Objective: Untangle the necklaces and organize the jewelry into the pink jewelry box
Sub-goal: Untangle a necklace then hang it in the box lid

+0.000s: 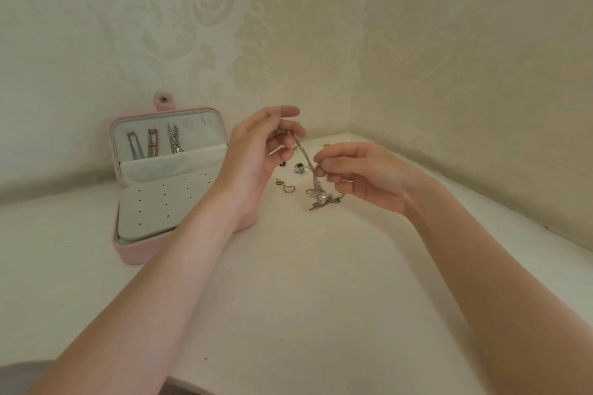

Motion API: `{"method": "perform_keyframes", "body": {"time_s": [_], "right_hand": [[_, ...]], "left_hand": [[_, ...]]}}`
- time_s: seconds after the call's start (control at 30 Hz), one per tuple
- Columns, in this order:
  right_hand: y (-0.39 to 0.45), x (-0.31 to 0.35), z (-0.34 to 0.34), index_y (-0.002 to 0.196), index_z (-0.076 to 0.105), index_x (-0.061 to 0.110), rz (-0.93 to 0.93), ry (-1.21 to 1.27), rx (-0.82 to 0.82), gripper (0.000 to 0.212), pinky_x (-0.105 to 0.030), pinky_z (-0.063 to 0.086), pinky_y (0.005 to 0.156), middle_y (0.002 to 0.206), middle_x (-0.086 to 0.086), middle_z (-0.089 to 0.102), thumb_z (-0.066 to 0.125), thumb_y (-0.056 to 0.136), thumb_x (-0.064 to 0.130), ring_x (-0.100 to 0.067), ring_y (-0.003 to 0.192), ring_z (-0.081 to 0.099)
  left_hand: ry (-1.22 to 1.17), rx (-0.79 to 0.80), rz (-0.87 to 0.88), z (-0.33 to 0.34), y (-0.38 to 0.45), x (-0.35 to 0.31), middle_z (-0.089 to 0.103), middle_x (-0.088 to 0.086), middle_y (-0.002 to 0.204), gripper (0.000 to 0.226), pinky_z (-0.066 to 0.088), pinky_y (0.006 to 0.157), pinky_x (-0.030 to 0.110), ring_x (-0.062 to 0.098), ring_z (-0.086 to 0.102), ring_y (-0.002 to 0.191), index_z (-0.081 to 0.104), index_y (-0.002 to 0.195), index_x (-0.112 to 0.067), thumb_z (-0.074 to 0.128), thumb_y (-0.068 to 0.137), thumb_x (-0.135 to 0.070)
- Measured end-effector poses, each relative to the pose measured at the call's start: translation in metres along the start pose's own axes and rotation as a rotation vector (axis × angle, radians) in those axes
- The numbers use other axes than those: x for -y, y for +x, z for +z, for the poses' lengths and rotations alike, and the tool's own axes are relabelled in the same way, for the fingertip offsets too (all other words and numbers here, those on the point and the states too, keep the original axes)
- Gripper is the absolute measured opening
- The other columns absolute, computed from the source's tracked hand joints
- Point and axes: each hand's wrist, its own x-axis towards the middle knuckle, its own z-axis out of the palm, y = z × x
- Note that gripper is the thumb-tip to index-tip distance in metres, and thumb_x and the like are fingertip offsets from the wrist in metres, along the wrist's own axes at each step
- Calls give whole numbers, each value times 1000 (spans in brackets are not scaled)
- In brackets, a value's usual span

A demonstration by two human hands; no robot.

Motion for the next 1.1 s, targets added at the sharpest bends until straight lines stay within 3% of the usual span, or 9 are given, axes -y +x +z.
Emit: {"method": "perform_keyframes", "body": {"time_s": [0.1,0.23,0.43,0.53,0.63,0.73,0.8,0.87,1.1], "right_hand": [[-3,1,-3,74,73,13,-16,-201,65,20,-18,41,57,74,0,67,62,82,-2,-10,68,50],[-8,4,-7,75,74,14,42,-210,173,11,-19,42,59,80,5,68,64,79,13,-9,67,47],[-6,8,-7,76,70,14,-93,-141,6,20,-23,36,61,82,4,67,57,89,6,-10,65,47],[-3,6,0,93,69,10,-116,-146,57,14,-22,38,62,93,-1,68,57,89,6,-10,69,49],[-2,4,11,104,65,9,-100,-181,147,18,-20,40,61,97,-3,70,58,88,7,-10,69,49],[0,3,18,92,66,10,-108,-141,141,9,-22,36,60,80,-4,68,61,84,12,-11,63,47],[2,3,17,81,64,10,-112,-102,57,9,-21,31,55,61,2,56,59,87,14,-9,55,41],[3,3,13,80,66,9,-107,-101,-36,15,-20,23,49,50,7,40,57,90,15,-7,48,31],[1,2,3,83,72,8,-91,-234,-155,13,-17,20,43,46,10,31,61,89,13,-6,44,24]], "left_hand": [[176,-12,50,-1,-1,2,71,0,79,27,40,55,19,10,47,62,62,99,-14,35,98,-9],[287,-11,96,-1,-2,2,73,-3,85,27,38,56,18,9,42,66,61,101,-18,36,98,-10],[319,90,132,2,-5,-2,73,-7,97,25,38,69,21,9,45,82,60,102,-22,36,99,-14],[367,163,139,5,-8,-3,71,-11,102,25,38,79,24,6,52,91,60,103,-23,36,98,-17],[352,183,82,8,-12,-2,71,-13,104,25,43,69,18,5,58,80,60,105,-21,37,98,-18],[347,191,25,6,-11,0,70,-13,106,25,45,72,22,6,62,84,60,108,-21,37,98,-19],[360,196,2,3,-7,2,70,-12,107,24,45,84,28,10,62,100,62,107,-23,40,97,-19],[367,172,-31,-1,-4,5,71,-9,106,20,44,84,27,11,61,104,65,103,-25,47,94,-19],[251,105,-205,-8,0,12,73,2,78,15,52,69,14,9,68,75,67,93,-9,54,91,-2]]}}
